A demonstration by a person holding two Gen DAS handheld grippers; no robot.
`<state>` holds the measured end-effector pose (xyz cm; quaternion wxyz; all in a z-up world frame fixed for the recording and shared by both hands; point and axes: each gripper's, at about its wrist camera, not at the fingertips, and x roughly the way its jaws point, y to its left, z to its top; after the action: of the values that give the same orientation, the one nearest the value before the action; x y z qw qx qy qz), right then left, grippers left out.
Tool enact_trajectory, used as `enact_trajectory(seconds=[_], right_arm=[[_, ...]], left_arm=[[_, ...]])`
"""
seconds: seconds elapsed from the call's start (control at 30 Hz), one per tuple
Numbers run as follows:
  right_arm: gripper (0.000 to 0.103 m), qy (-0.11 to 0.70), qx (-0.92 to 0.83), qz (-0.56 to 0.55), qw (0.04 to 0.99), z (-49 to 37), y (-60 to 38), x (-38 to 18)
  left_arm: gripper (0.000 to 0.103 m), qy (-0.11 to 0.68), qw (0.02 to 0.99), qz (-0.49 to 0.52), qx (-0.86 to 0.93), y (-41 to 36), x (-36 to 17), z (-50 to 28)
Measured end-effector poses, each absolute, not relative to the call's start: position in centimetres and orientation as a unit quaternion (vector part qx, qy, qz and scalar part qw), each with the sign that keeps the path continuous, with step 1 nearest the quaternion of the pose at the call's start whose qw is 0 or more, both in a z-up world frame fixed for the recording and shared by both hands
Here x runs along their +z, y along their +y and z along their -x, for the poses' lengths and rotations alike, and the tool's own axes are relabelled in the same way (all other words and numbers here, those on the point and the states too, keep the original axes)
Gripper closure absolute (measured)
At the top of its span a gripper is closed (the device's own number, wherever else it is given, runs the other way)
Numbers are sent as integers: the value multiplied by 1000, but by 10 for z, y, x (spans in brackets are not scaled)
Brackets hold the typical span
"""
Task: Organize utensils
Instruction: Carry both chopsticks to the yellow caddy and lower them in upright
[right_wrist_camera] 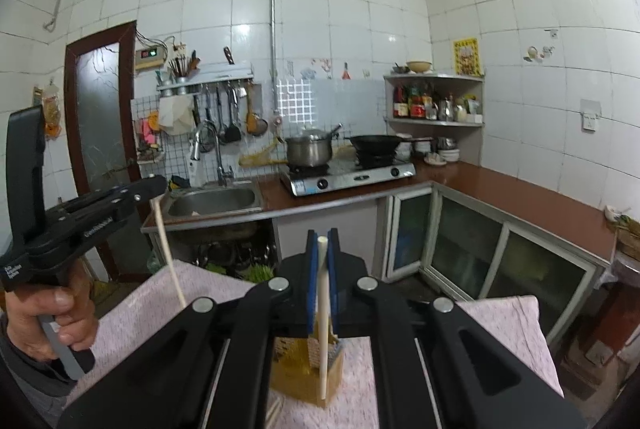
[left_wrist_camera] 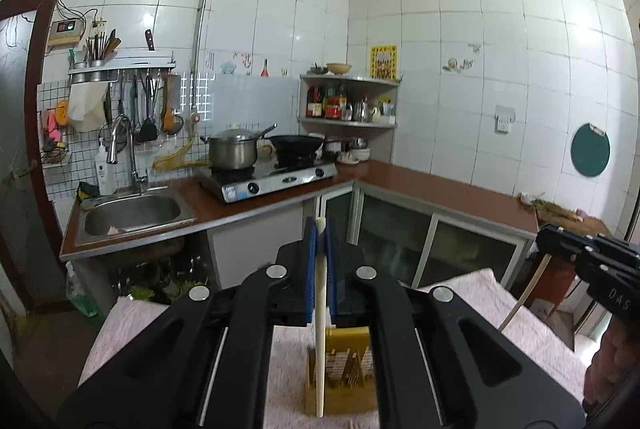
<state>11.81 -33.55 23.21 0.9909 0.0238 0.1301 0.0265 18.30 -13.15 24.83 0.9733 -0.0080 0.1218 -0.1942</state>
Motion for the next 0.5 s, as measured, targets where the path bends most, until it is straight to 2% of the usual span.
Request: enact_trajectory(seconds=[0.27, 0.5], right_arm=[[98, 139, 30, -30, 989, -159, -332, 228], [98, 154, 31, -36, 987, -191, -327, 203]], left_arm=[[99, 129, 972, 34, -194, -136, 238, -225], [99, 157, 967, 54, -194, -148, 203, -261]])
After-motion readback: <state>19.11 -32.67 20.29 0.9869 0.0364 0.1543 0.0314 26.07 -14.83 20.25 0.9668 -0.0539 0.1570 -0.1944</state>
